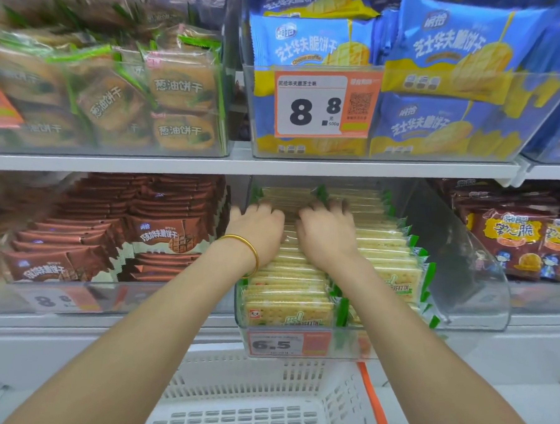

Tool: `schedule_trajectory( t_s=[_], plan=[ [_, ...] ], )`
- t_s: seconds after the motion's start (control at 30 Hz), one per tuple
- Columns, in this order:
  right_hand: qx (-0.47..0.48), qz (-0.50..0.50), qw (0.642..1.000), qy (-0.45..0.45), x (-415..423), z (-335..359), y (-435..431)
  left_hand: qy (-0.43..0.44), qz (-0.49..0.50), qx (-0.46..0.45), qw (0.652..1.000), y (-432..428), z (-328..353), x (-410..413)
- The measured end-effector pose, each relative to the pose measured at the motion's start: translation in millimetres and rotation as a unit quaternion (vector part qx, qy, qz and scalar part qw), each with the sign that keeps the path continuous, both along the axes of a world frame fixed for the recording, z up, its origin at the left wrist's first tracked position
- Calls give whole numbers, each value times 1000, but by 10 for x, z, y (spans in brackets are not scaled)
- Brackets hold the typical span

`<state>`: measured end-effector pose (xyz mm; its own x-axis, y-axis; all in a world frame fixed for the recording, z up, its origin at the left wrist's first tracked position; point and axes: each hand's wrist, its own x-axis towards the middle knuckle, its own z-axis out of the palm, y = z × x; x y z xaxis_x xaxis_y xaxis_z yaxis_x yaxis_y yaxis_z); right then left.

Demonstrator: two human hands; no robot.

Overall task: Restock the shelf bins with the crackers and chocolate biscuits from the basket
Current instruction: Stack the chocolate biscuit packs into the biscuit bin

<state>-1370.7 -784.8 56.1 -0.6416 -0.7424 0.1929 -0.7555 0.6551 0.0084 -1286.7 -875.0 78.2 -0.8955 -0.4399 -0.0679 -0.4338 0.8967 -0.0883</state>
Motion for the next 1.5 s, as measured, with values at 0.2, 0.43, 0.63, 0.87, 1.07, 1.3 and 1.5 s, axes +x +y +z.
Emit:
schedule_trajectory(
  t_s=[0.2, 0.43, 0.63, 0.87, 1.07, 1.3, 1.5],
  plan=[
    [-124, -16, 992, -1, 22, 110, 330, 42, -38, -11, 998, 246, -70, 100],
    [-49, -153, 985, -61, -145, -101, 831, -27, -14, 81, 996, 380, -163, 170],
    [-67, -139, 987, -50, -173, -142, 860, 5, -22, 49, 999, 350, -120, -2],
    [-100, -196, 961, -165, -354, -69, 985, 2, -33, 82, 996, 295, -252, -136],
    [-220, -178, 939, -196, -479, -35, 1081, 13, -33, 66, 997, 442, -133, -305],
    [-384, -238, 735, -505, -805, 136, 1061, -18, -34, 99, 994, 556, -121, -451],
    [-398, -150, 714, -556, -852, 60, 1083, -2, -103, 61, 993, 913, -184, -590]
  ],
)
